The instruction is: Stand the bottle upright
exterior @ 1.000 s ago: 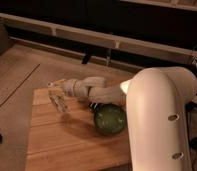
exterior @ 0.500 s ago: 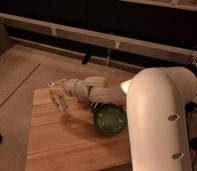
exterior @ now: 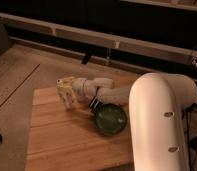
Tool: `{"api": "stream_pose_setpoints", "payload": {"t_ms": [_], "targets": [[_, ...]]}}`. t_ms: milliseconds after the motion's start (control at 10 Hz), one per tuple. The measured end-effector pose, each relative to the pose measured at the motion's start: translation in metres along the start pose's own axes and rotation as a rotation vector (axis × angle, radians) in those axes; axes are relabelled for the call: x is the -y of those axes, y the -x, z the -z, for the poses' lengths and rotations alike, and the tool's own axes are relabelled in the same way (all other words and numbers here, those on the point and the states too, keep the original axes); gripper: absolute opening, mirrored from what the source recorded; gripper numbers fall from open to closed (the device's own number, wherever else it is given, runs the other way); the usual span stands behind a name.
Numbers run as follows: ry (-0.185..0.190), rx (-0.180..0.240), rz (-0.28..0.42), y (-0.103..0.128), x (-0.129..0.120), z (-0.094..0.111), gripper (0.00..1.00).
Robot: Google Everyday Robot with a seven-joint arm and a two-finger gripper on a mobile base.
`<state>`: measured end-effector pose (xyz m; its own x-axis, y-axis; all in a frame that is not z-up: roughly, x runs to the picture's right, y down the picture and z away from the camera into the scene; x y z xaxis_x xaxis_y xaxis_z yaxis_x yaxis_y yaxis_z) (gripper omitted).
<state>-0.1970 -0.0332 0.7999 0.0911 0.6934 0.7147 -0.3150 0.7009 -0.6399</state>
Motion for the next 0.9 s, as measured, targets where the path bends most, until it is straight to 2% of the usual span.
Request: {"api": "stream_pose_setpoints", "payload": {"t_ms": [300,400,500,900], "targets": [[0.057,0.037,0.046,-0.002,0.005,-0.011,0.02],[0.064,0.047,0.051,-0.002,0.006,-0.014,0.03],[0.063,0.061,0.052,-0.002,0.011,-0.015,0.08],[0.041,0.138,0.032,-0.007,0.023,-0.018,0.50]]}}
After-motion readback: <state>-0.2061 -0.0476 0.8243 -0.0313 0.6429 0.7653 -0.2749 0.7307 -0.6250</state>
